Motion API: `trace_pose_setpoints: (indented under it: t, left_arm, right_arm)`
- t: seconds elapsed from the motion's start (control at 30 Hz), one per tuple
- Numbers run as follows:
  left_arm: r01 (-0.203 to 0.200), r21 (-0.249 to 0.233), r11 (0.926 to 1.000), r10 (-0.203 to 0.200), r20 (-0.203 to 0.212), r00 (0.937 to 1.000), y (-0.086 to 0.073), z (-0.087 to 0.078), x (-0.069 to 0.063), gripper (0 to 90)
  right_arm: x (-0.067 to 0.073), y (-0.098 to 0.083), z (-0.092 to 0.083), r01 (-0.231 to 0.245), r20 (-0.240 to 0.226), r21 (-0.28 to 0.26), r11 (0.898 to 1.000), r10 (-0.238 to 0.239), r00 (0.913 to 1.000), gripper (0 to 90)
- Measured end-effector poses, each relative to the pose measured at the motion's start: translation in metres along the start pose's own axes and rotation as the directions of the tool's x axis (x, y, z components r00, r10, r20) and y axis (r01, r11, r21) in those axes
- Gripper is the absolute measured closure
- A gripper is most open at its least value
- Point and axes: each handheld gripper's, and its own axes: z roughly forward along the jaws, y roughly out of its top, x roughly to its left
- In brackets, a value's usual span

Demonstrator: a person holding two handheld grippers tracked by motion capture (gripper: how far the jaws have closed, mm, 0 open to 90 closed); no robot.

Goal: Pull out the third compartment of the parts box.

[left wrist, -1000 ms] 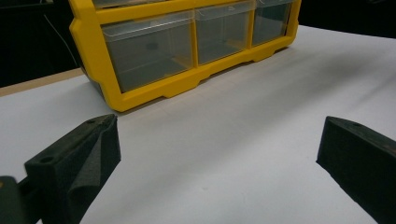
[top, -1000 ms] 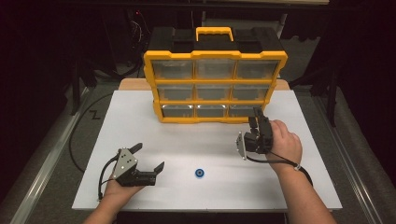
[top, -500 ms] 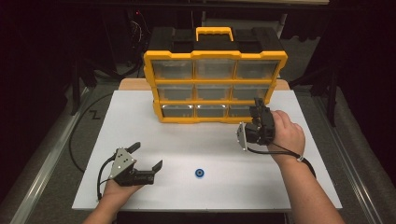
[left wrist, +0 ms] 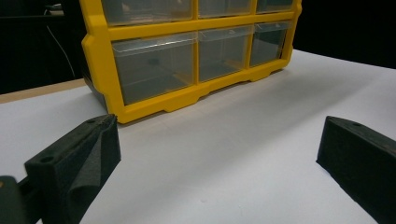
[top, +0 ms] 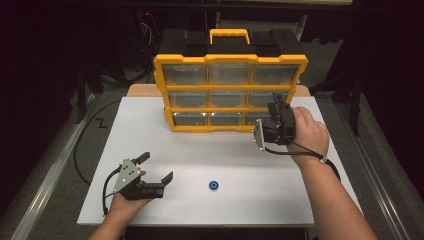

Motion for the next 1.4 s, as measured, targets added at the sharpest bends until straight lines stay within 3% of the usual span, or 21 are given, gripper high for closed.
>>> trace_pose_setpoints:
  t: [0.17, 0.73, 1.1, 1.4]
  left_arm:
    - [0.007, 0.005, 1.0, -0.007, -0.003, 1.0, 0.0, 0.0, 0.001, 0.2]
    - [-0.023, 0.007, 0.9997, 0.023, -0.011, 0.9997, 0.0, 0.0, 0.001, 0.2]
    - [-0.041, 0.007, 0.9991, 0.041, -0.008, 0.9991, 0.0, -0.001, 0.0, 0.2]
    - [-0.042, 0.006, 0.9991, 0.042, -0.006, 0.9991, 0.0, -0.001, 0.0, 0.2]
  right_arm:
    - [-0.009, 0.001, 0.005, -0.009, 0.016, -0.001, 1.0, 0.009, 0.9998, 59.3]
    - [-0.025, 0.0, 0.018, -0.004, 0.043, 0.006, 1.0, 0.004, 0.9991, 64.9]
    - [-0.047, 0.006, 0.024, 0.017, 0.085, 0.006, 1.0, -0.017, 0.9962, 69.5]
    - [-0.057, 0.006, 0.032, 0.036, 0.086, 0.018, 0.999, -0.037, 0.9956, 73.8]
